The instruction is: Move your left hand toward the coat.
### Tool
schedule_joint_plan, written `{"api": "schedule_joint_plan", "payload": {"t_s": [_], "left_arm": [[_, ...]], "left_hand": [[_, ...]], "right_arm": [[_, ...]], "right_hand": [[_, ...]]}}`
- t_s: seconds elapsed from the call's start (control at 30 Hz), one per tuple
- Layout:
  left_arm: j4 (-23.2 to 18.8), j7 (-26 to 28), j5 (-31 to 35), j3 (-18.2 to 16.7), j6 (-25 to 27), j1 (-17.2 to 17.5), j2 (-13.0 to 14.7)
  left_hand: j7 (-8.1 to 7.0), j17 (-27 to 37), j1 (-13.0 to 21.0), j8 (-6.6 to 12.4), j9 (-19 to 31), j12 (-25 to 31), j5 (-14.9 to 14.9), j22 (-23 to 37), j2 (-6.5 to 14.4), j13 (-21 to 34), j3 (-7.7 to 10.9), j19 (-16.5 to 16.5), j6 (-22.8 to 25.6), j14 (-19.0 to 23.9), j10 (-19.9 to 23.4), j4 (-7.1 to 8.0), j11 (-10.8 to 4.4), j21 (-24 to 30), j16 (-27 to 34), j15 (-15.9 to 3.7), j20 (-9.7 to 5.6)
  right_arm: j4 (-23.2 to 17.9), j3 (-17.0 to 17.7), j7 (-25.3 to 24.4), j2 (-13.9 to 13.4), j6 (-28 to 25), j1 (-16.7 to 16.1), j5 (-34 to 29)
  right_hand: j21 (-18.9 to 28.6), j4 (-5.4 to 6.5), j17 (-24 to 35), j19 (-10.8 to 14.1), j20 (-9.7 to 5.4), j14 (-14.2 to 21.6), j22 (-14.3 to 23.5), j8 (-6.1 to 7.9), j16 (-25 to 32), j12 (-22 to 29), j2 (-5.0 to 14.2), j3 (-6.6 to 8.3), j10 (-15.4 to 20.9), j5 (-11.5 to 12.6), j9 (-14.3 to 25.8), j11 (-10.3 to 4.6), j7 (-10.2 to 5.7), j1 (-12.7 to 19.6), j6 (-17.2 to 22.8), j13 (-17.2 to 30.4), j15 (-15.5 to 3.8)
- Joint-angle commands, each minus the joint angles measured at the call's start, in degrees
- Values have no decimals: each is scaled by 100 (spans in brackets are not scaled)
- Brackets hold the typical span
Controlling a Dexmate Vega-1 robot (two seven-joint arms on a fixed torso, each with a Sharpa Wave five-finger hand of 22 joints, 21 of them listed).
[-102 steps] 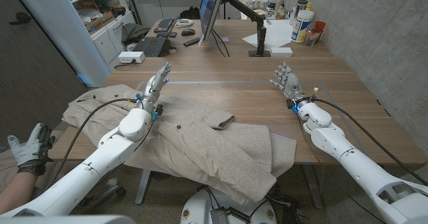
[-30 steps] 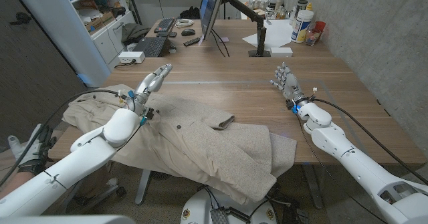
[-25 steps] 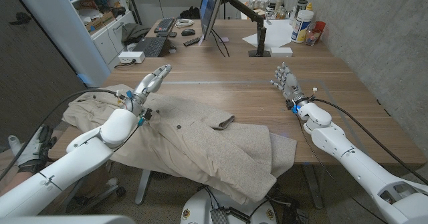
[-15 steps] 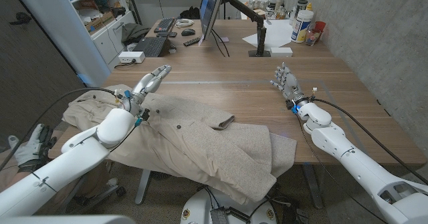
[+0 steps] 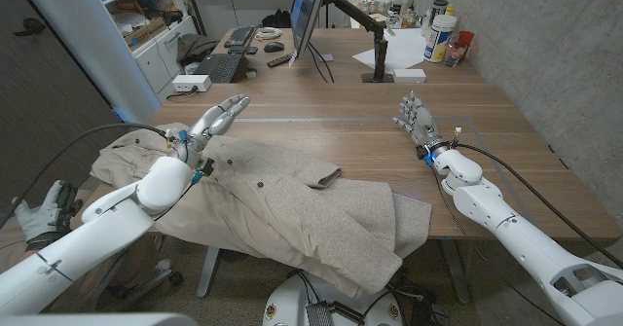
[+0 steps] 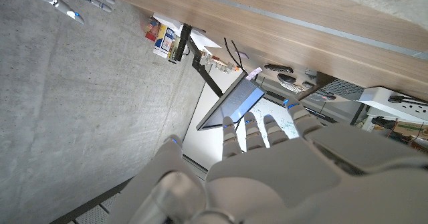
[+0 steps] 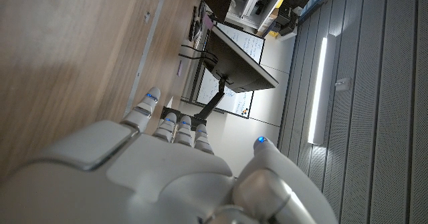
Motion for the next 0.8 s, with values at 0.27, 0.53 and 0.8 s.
{"api": "schedule_joint_plan", "payload": {"t_s": [0.27, 0.53, 0.8], "left_arm": [[-312, -119, 697, -112, 522, 172, 258], [-317, -245, 803, -108, 488, 182, 297], [-207, -341, 790, -284, 31, 326, 272]], "left_hand": [[-85, 2, 84, 12, 21, 53, 16, 17, 1, 10, 19, 64, 39, 40, 49, -64, -58, 19, 24, -53, 3], [-81, 2, 95, 17, 22, 52, 16, 17, -3, 9, 23, 71, 58, 57, 50, -79, -66, 19, 29, -61, 1], [-66, 2, 113, 38, 22, 59, 18, 17, -13, 8, 29, 80, 125, 78, 69, -106, -100, 19, 32, -73, 10]], "right_arm": [[26, -13, -42, 1, 10, 14, -49], [11, -17, -76, -5, -8, 12, -68], [29, -22, -82, -1, 8, 23, -88]], "right_hand": [[-23, 5, 13, 8, 24, -55, 11, -29, 40, 30, 3, -33, -51, 40, 10, 34, -12, -64, -61, -1, -75], [-31, 3, 9, 12, 25, -58, 11, -29, 43, 33, 4, -35, -54, 41, 10, 24, -15, -63, -63, -2, -72], [-38, 2, 6, 16, 29, -58, 11, -29, 47, 36, 5, -37, -56, 42, 10, 20, -11, -64, -65, -2, -71]]}}
